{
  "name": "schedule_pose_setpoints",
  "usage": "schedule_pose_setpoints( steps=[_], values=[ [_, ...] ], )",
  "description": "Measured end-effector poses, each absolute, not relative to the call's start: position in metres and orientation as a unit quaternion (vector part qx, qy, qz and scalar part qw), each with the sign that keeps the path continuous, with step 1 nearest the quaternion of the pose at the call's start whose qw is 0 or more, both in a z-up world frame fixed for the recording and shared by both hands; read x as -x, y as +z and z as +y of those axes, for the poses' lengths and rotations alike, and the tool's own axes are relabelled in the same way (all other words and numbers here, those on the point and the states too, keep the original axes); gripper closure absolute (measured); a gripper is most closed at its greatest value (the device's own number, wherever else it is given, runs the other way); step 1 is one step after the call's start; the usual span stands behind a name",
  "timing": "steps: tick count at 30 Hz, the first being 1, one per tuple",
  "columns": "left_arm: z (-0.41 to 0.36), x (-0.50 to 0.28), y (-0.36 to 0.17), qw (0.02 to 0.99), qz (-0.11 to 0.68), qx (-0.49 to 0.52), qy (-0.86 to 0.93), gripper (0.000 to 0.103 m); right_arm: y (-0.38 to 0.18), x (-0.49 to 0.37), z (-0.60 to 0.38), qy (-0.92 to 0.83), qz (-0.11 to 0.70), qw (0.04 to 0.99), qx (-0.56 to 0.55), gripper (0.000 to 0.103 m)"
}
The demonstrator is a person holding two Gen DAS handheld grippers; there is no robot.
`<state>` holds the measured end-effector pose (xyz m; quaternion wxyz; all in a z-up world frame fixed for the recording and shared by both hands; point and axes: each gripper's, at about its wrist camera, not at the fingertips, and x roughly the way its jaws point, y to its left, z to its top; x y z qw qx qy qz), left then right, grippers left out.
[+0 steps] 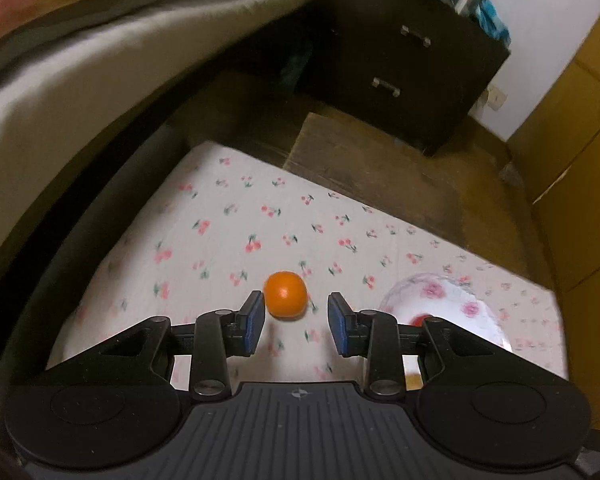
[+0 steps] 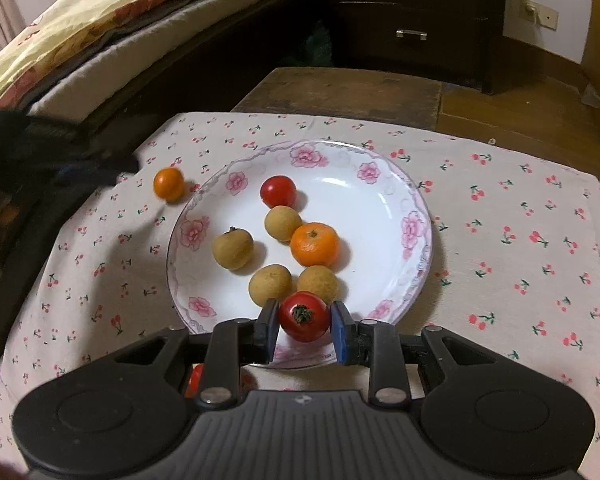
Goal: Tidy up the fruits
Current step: 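Carry the tangerine in the left tool and tomato in the right tool over the plate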
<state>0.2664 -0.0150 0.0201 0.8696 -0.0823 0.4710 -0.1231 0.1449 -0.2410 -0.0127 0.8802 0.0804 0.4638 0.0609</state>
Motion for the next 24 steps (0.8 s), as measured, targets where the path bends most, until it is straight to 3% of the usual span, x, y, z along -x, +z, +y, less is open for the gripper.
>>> schedule_pose_setpoints(
  steps=[7,10,24],
  values=[
    [-0.035,-0.319,-0.007,0.874,0.472,0.047,-0.109,0.059,-0.017,-0.155,-0.243,0.069,0.462,0.88,-0.086,0.074],
    [-0.042,-0.338,-0.019,0.863,0.491,0.019,-0.115,0.062,-0.019,-0.152,-0.244,0.074,0.463,0.88,-0.081,0.074],
    [-0.038,-0.318,-0.011,0.871,0.477,0.011,-0.115,0.063,-0.018,-0.147,-0.246,0.075,0.458,0.882,-0.083,0.074]
  ],
)
